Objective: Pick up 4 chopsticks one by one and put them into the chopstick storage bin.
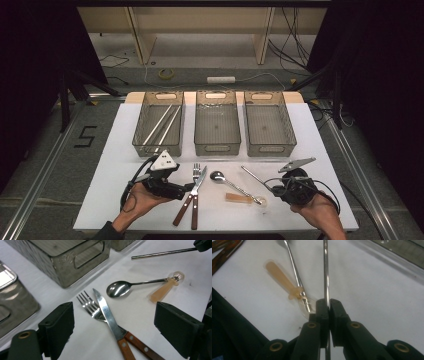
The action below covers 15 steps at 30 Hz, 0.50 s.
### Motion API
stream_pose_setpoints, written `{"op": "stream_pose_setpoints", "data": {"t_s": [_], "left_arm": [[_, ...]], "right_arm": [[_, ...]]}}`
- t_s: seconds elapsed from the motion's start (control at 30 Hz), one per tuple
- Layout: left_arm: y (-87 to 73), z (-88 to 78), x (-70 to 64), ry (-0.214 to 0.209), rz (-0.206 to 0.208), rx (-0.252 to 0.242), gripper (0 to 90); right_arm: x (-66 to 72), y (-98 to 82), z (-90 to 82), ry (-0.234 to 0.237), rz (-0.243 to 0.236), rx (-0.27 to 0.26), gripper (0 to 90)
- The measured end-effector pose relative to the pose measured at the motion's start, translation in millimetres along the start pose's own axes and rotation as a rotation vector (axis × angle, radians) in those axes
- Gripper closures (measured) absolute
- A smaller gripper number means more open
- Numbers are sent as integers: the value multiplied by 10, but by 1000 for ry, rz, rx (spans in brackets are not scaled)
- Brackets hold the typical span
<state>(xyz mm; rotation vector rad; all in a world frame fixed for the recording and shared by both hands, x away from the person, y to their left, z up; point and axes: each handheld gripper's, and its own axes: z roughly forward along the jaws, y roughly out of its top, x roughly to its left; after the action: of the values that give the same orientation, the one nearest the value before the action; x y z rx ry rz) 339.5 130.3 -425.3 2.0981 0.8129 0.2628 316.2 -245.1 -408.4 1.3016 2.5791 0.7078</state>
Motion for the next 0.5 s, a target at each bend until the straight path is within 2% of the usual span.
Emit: {"op": "stream_pose_setpoints", "data": {"t_s": [0.13,0.4,0.5], "left_arm": [[86,83,-55,-38,29,-4,159],[236,281,-184,-88,139,28,163],[267,335,-248,-108,198,48,163]], "right_arm": [[70,66,-52,9,-34,-13,868],[314,271,-89,58,-136,-33,869],[424,351,-85,73,-178,-37,869]]}}
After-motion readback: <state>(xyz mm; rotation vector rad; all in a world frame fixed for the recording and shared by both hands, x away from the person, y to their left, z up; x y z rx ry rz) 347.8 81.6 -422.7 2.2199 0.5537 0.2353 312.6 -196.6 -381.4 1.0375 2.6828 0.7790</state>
